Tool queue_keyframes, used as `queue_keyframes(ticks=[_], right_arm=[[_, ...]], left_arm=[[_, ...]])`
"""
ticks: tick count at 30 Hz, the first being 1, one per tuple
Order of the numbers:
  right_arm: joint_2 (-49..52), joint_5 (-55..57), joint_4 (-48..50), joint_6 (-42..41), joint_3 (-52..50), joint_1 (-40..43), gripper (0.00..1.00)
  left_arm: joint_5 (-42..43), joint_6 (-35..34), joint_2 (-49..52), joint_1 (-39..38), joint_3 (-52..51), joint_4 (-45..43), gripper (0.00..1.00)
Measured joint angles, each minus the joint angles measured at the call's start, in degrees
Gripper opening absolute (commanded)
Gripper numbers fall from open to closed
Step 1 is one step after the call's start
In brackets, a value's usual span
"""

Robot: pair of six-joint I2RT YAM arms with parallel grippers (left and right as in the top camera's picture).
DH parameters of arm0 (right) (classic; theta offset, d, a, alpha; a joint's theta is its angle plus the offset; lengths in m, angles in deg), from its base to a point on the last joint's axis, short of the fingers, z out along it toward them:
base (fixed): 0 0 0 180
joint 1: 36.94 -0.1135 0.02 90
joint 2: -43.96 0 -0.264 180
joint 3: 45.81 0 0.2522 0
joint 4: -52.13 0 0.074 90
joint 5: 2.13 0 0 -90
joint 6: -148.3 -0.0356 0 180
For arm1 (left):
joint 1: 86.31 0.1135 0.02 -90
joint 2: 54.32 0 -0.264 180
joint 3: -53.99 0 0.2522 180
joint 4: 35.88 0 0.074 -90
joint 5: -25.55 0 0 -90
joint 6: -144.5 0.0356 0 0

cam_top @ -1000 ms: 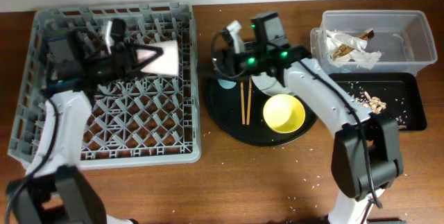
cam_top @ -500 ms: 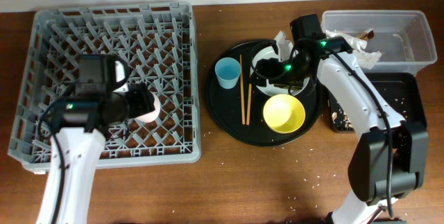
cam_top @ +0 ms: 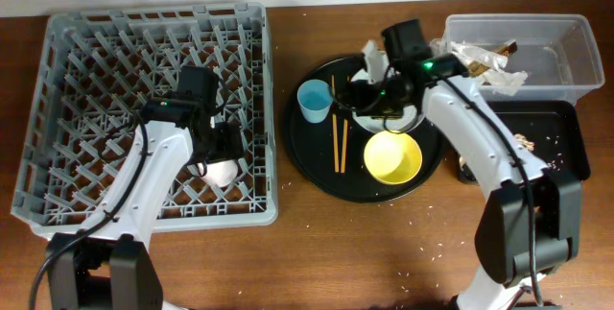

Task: Sort waste into correct bins and load items into the dishwasher rack
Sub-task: 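Place the pink cup upside down in the rack with left gripper, then grasp the blue cup with the right gripper and lift it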

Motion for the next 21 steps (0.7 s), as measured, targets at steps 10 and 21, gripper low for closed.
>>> queue_keyframes(ticks=[10,21], right_arm=[[8.1,10.6,10.3,-13.3,0.0,-7.4,0.36],[11.0,11.1,12.9,-14.3,0.7,-6.9,0.41]], left_arm=[[-0.1,0.0,0.4,0.3,20.8,11.4,0.92],[-0.1,0.0,0.4,0.3,20.8,10.3,0.92]])
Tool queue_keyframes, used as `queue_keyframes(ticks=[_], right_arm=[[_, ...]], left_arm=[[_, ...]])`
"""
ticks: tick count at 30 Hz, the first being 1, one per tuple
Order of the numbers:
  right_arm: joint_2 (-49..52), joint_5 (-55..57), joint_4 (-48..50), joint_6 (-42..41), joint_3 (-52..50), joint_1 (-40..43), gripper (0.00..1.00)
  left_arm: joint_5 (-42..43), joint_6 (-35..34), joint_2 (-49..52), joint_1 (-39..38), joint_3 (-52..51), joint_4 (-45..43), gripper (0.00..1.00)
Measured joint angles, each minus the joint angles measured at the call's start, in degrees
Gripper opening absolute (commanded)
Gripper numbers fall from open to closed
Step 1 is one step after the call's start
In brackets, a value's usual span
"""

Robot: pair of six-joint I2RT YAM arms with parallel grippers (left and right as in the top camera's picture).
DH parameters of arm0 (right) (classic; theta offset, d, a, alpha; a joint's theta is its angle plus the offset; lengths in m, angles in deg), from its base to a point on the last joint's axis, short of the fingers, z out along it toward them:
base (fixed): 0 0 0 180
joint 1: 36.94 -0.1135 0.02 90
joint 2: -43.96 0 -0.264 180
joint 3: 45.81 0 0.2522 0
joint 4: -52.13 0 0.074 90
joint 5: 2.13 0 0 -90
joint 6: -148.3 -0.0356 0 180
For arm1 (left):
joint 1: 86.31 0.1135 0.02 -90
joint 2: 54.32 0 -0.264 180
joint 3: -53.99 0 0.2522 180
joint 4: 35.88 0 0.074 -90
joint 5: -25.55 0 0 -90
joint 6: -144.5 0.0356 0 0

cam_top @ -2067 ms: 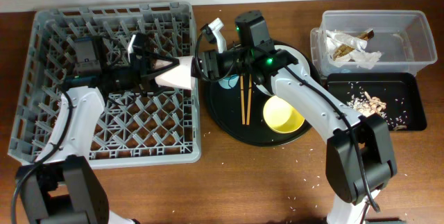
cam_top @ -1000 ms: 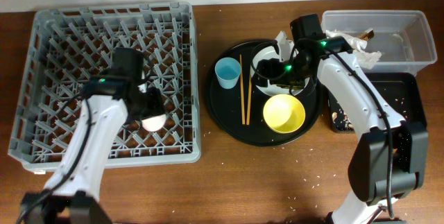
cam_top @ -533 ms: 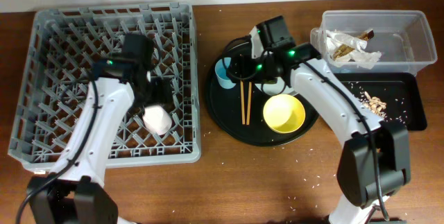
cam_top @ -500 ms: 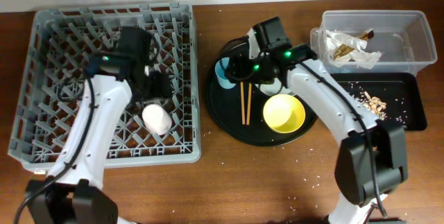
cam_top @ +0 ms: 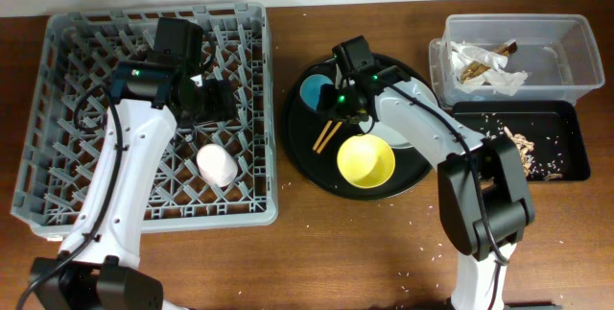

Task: Sort waste into correct bins and load items into the dishwasher rack
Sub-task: 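Grasp the blue cup with the right gripper and lift it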

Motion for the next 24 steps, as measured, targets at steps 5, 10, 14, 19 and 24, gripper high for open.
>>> queue_keyframes(ticks=[5,10,14,19,24], right_arm=[[0.0,-1.7,0.6,0.0,3.0,2.0,0.51],[0.0,-0.5,0.9,3.5,3.0,3.2,0.52],[0.0,2.0,2.2,7.8,3.0,3.2,0.54],[0.2,2.1,5.7,8.5,3.0,3.2,0.55],[0.2,2.1,8.8,10.0,3.0,3.2,0.55]], left_arm=[[0.0,0.0,0.0,0.0,0.0,0.0,0.92],[0.0,0.0,0.0,0.0,0.0,0.0,0.92],[0.0,0.0,0.0,0.0,0.0,0.0,0.92],[0.0,0.0,0.0,0.0,0.0,0.0,0.92],[0.0,0.0,0.0,0.0,0.0,0.0,0.93]])
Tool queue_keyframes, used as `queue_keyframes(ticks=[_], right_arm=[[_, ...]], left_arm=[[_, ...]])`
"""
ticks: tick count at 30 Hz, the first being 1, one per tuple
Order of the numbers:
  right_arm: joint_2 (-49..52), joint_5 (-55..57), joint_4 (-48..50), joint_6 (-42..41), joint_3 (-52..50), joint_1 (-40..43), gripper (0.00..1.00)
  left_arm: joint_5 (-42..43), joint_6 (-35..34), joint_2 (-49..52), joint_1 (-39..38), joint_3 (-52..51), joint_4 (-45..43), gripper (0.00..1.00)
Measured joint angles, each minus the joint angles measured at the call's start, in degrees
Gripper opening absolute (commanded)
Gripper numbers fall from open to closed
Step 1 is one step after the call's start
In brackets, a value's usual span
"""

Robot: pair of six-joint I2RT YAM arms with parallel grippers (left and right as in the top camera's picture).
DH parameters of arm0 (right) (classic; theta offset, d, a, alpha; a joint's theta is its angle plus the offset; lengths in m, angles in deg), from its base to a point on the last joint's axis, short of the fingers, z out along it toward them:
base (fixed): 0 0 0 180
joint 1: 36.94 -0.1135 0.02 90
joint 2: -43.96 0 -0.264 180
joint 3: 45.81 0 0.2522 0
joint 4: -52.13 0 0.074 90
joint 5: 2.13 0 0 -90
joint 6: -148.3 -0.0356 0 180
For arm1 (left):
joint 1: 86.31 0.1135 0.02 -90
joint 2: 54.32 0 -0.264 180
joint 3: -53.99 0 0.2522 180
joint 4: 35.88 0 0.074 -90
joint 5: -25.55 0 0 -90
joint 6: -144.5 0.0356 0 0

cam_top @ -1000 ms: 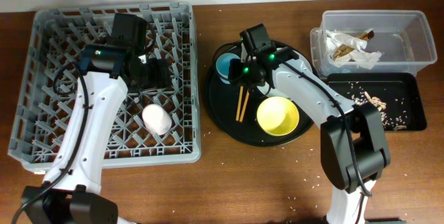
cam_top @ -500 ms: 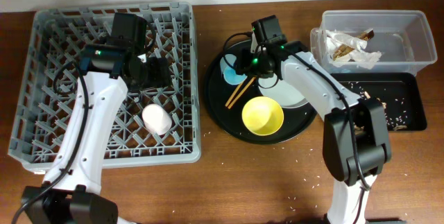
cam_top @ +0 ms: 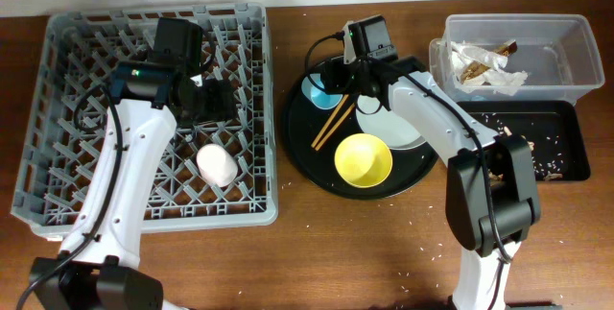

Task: Sort waste into correct bins and load items into the dishwasher rack
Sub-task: 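Grasp the blue cup with the right gripper and lift it, then hand the blue cup from the right gripper to the left gripper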

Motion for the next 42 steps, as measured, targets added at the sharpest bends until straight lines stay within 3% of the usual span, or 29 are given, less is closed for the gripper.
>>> queue_keyframes(ticks=[2,8,13,17,20,24,27,30,35,42], right_arm=[[0.1,0.0,0.7,1.1,0.0,-0.1,0.52],[5.0,0.1,2.1,2.4,0.3,-2.3,0.05],[5.2,-0.2,0.7,2.2,0.8,-2.1,0.04],[1.9,-3.1,-7.6,1.1,1.5,-2.1,0.04],[-9.6,-12.6,-14.6,0.6,1.9,-1.0,0.04],[-19.0,-24.0,-18.7,0.6,3.0,2.9,0.04],[-19.1,-38.4,-8.0,-0.4,-0.8,6.0,0.04],[-19.0,-47.8,5.2,-4.5,-6.5,6.1,0.04],[-19.0,-53.6,18.9,-13.0,-9.0,4.1,0.04],[-17.0,-53.2,21.1,-16.1,-9.2,-2.9,0.04]], left_arm=[[0.0,0.0,0.0,0.0,0.0,0.0,0.92],[0.0,0.0,0.0,0.0,0.0,0.0,0.92],[0.0,0.0,0.0,0.0,0.0,0.0,0.92],[1.6,0.0,0.0,0.1,0.0,-0.2,0.92],[14.8,2.5,-0.1,3.6,0.0,-0.4,0.93],[41.6,11.5,-0.1,11.4,0.0,-0.4,0.99],[60.9,18.4,0.0,14.1,0.1,-0.4,0.99],[74.1,23.7,0.3,14.4,0.1,-0.4,0.99],[85.9,28.6,3.8,14.3,0.2,-0.4,0.99],[92.6,30.9,5.8,14.2,0.2,-0.5,0.99]])
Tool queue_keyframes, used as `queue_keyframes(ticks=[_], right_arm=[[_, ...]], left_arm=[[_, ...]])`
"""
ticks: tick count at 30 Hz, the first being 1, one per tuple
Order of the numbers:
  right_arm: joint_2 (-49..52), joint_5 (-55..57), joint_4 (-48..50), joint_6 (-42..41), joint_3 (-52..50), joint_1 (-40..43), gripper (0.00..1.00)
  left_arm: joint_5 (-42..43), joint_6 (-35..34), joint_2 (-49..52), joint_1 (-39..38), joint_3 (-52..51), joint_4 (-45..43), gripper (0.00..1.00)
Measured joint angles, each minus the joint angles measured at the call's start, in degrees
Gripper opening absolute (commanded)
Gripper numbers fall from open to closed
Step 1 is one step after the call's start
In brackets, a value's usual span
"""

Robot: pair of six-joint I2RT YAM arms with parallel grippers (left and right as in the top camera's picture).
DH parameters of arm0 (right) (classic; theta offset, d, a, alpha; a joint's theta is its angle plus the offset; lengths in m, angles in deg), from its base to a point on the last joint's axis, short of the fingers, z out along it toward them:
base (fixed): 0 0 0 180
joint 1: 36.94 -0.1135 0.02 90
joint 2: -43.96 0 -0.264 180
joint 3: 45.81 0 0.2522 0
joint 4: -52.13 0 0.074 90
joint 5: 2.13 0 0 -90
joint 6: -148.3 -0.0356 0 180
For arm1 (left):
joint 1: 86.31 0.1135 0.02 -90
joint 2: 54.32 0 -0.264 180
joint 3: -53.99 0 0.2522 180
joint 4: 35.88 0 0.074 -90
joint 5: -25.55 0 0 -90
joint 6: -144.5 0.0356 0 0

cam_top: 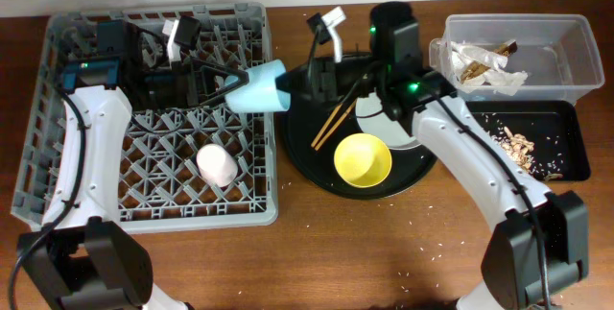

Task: Sort waste into correct bins and load items into the dishwasher rack
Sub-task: 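Hand the blue cup from the right gripper to the left gripper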

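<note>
A light blue cup (pixel 259 92) hangs on its side over the right edge of the grey dishwasher rack (pixel 58 156). My right gripper (pixel 309 82) reaches left from the black round tray (pixel 307 161) and appears shut on the cup's right end. From inside the rack, my left gripper (pixel 228 83) reaches right. Its fingers are spread at the cup's left end. A white cup (pixel 217 166) lies in the rack. On the tray sit a yellow bowl (pixel 363 159), brown chopsticks (pixel 334 118) and a white plate (pixel 403 135), partly hidden by the right arm.
At the back right a clear plastic bin (pixel 566 60) holds crumpled paper and wrappers. A black rectangular tray (pixel 537 147) with food scraps lies in front of it. Crumbs dot the brown table.
The blue cup was on the round tray with my right gripper at it; now it is held sideways over the rack's right edge. My left gripper has swung right to meet it.
First my left gripper was at the white cup in the rack and my right was over the plate. Then the left had drawn back, leaving the white cup lying there. The right was at the blue cup, which is now between both grippers.
</note>
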Motion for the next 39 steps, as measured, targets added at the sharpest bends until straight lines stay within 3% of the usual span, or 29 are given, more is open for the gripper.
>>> queue_keyframes(ticks=[10,16,17,20,22,24,26,28,30,32,37,39], right_arm=[[1.0,5.8,8.3,-3.0,-0.2,-1.3,0.04],[1.2,4.7,8.7,-3.9,-0.2,-1.3,0.04],[1.2,4.3,8.5,-3.8,-0.2,-1.3,0.08],[1.2,3.9,7.9,-3.9,-0.2,-1.3,0.16],[1.2,3.7,7.3,-3.8,-0.2,-1.3,0.35],[1.3,3.7,6.0,-2.9,-0.2,-1.3,0.71],[1.6,3.7,4.1,-2.1,-0.2,-1.3,0.87],[1.7,4.1,-0.9,0.1,-0.2,-1.0,0.91],[1.7,6.0,-6.8,2.0,-0.2,-0.4,0.98],[1.7,10.8,-16.5,5.2,-0.2,1.2,0.99],[2.1,31.1,-35.5,8.0,-0.3,6.0,0.98],[2.1,36.6,-40.4,8.2,-0.3,9.6,0.99]], left_arm=[[0.5,0.4,0.1,-2.0,0.0,0.4,0.98],[0.0,0.5,0.1,-2.9,0.0,0.5,0.79],[0.0,0.4,0.2,-2.9,0.0,0.5,0.71],[-0.1,0.6,0.2,-2.9,0.0,0.5,0.63],[0.0,0.6,0.2,-2.8,0.0,0.5,0.60],[0.1,0.6,0.2,-2.4,0.0,0.5,0.57],[0.2,0.6,0.2,-1.0,0.0,0.4,0.55],[-2.0,0.2,0.2,1.1,0.2,0.4,0.55],[-10.5,-2.4,0.2,2.6,2.8,1.3,0.55],[-23.1,-4.5,0.2,2.8,7.8,5.0,0.55],[-55.2,-7.9,0.0,-4.3,14.5,12.1,0.55],[-63.5,-9.6,0.1,-8.0,14.5,12.6,0.55]])
